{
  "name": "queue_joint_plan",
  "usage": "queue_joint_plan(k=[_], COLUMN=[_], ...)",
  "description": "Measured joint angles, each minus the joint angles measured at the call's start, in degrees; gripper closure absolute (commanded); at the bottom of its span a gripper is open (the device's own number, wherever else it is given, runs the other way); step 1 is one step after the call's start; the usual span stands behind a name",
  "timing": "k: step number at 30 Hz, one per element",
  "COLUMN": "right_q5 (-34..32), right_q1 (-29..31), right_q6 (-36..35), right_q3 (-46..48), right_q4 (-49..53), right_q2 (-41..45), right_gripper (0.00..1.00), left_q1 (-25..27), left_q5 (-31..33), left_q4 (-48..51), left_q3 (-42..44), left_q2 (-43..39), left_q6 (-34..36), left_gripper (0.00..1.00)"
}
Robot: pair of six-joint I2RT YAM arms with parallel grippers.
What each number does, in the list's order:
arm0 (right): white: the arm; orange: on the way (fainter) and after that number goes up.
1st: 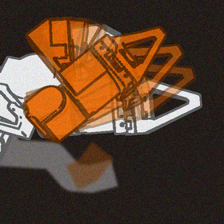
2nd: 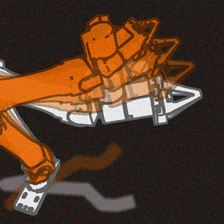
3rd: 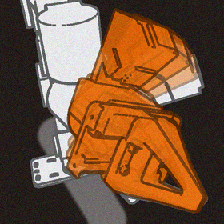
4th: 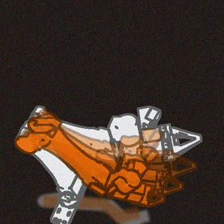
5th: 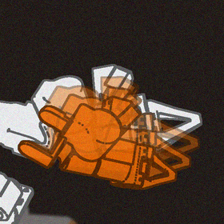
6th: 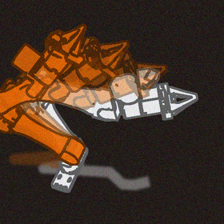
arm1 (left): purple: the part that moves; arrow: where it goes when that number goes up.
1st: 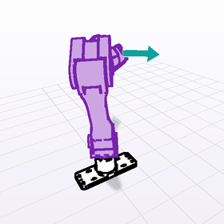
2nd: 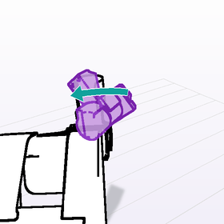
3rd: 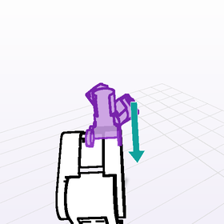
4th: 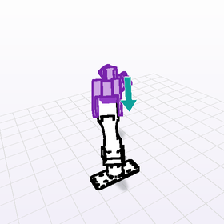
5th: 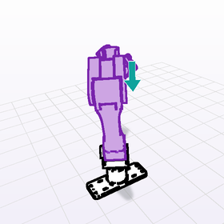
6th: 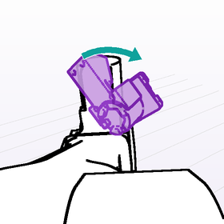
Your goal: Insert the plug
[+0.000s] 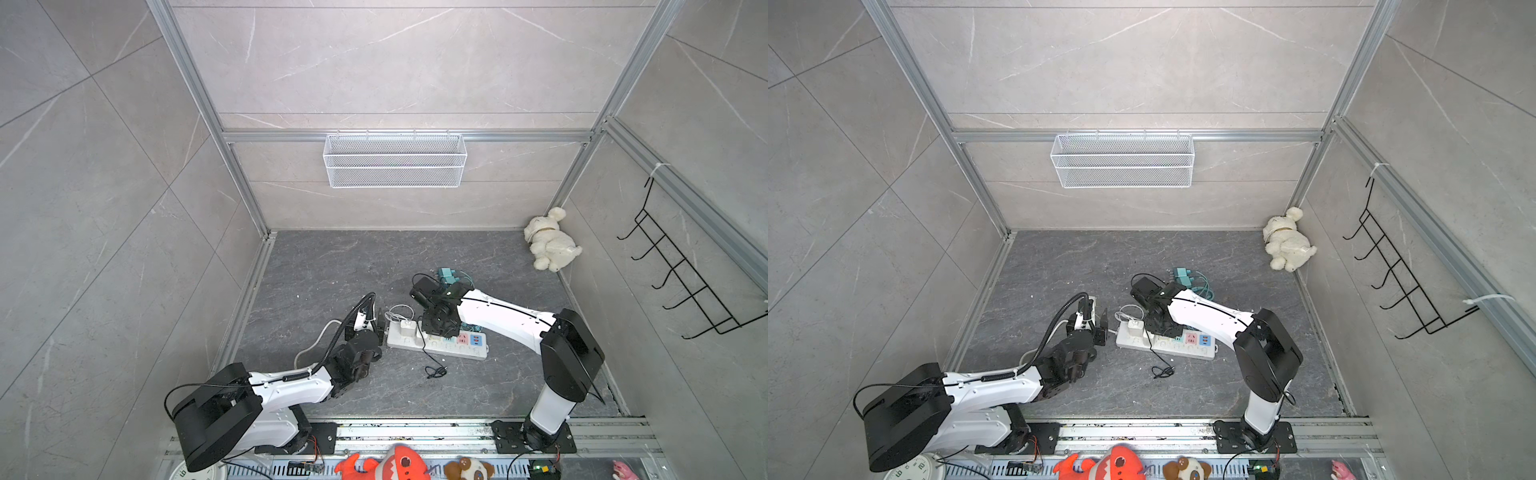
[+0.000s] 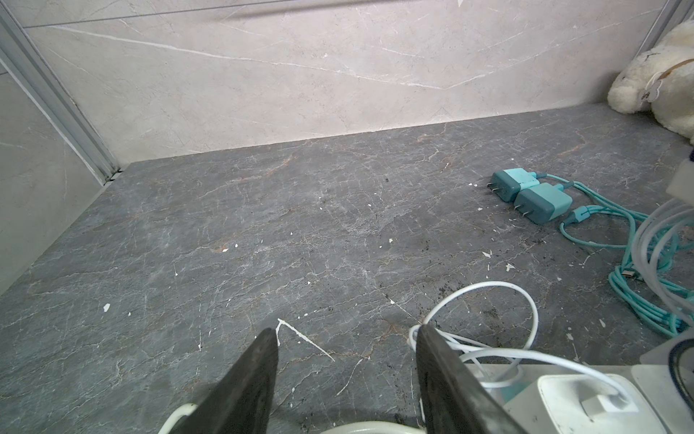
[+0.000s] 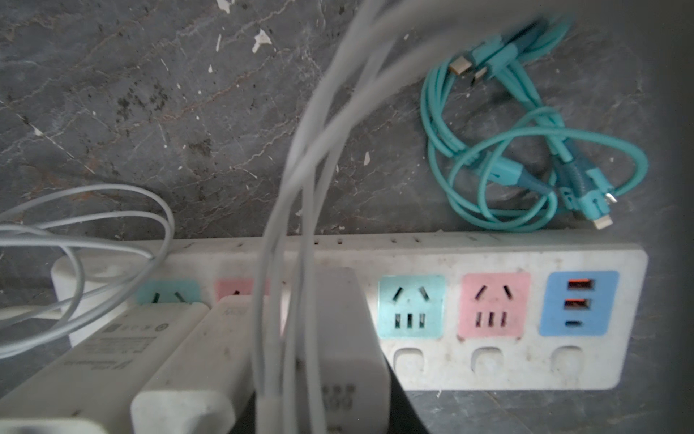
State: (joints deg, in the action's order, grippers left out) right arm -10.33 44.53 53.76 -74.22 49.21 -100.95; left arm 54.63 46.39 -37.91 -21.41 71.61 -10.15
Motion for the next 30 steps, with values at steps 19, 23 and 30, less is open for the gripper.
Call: queue_joint_plan(k=[19,23,30], right_q5=[-0.35,-0.37,-1.09], right_q1=[-0.26,-0.26,0.11], right_q6=[-1.07,-1.07,-1.44], right_q3=[0.09,0.13,0.90], right_q4=[-1.09,-1.18,-2.10], right_q2=[-2.14,-2.49,-2.78], right_gripper=[0.83,0.83,0.83], left_q1=[0.00,0.00,0.00], left_q5=[0.00,0.00,0.11], left_q4=[-1.18,-1.16,-1.16], left_q3=[0.00,0.00,0.00], left_q2=[0.85,0.87,0.85], left_q6=[0.26,0.33,0.92], left_gripper=[0.39,0.39,0.39])
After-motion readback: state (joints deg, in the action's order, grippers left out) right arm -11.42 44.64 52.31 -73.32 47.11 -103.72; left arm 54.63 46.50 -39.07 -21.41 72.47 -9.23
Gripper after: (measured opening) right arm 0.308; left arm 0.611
